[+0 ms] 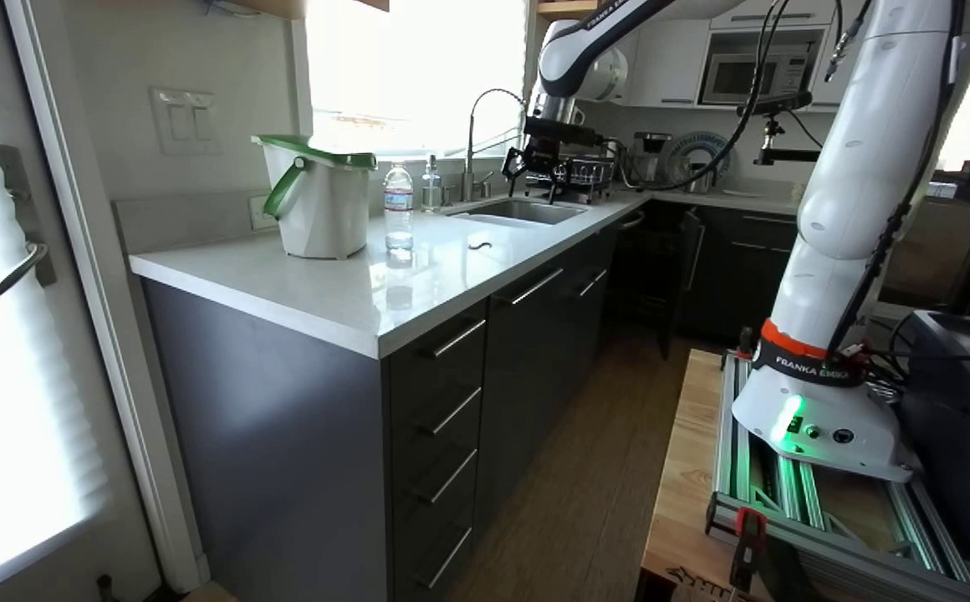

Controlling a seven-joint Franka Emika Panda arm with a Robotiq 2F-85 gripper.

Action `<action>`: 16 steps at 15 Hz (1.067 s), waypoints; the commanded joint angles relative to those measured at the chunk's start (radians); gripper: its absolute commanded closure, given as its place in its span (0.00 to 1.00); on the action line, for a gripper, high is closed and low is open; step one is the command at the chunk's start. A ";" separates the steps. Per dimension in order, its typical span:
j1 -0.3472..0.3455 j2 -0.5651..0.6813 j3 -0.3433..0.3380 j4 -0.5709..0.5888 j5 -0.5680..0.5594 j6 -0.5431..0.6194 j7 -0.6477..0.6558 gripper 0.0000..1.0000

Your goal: Hang the object on the cupboard to the cupboard door

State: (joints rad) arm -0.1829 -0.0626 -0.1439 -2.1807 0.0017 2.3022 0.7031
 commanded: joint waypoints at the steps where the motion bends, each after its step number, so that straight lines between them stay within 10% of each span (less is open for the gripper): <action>1: 0.003 0.021 -0.004 0.012 -0.008 -0.003 0.055 0.00; 16: 0.009 0.136 -0.006 0.117 -0.022 -0.017 0.117 0.00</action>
State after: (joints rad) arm -0.1803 -0.0046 -0.1440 -2.1305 -0.0090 2.3028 0.7841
